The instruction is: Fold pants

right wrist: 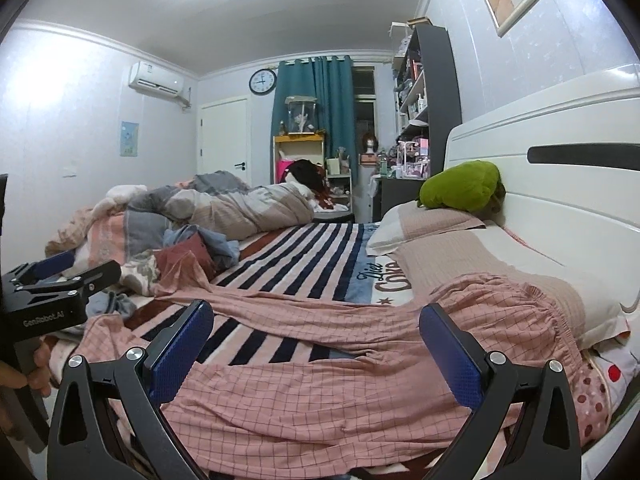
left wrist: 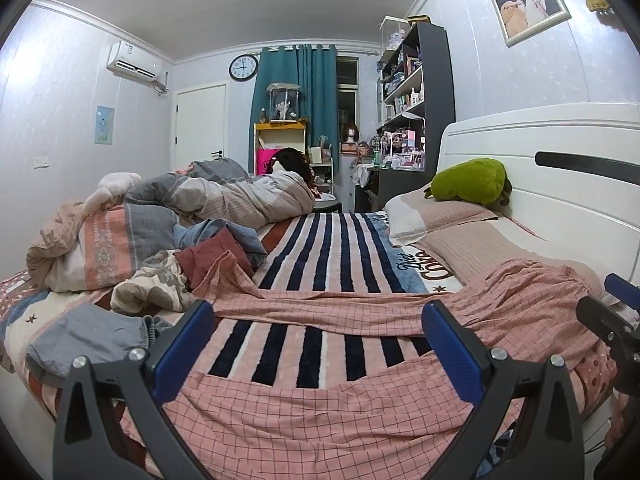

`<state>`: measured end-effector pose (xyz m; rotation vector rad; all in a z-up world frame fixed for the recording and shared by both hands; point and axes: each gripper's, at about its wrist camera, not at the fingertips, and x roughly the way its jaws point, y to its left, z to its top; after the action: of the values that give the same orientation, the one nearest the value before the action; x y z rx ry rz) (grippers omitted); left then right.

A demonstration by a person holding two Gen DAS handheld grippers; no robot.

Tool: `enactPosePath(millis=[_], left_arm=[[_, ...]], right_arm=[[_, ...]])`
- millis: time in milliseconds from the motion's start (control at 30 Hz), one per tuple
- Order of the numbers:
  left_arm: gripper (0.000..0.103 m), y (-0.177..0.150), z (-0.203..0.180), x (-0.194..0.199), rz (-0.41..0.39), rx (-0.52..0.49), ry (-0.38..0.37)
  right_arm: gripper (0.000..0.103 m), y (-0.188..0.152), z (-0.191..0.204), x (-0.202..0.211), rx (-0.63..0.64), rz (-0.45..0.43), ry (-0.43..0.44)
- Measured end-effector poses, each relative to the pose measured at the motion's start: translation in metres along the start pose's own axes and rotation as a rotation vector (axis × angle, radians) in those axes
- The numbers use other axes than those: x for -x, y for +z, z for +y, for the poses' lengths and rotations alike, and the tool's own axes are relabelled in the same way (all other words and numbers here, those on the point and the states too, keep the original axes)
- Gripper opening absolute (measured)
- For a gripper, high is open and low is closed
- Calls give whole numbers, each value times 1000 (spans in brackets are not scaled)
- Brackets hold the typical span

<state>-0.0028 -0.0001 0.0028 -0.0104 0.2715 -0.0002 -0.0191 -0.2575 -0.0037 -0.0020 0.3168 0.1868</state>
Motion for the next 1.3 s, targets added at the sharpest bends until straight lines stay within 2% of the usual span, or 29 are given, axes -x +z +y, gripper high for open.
enactPosePath(millis=[400, 833, 1067, 1300], left_arm=[[102, -3, -2, 1, -11, -5, -3], [102, -5, 2, 4, -18, 7, -46], [102, -5, 6, 2, 5, 41, -107], [102, -6, 6, -2, 27, 49, -135]], right_arm=[[103, 2, 1, 4, -13, -5, -5], [103, 1, 1, 4, -14, -2, -11], [103, 0, 0, 4, -23, -6, -5], [103, -2, -1, 4, -35, -4, -1]])
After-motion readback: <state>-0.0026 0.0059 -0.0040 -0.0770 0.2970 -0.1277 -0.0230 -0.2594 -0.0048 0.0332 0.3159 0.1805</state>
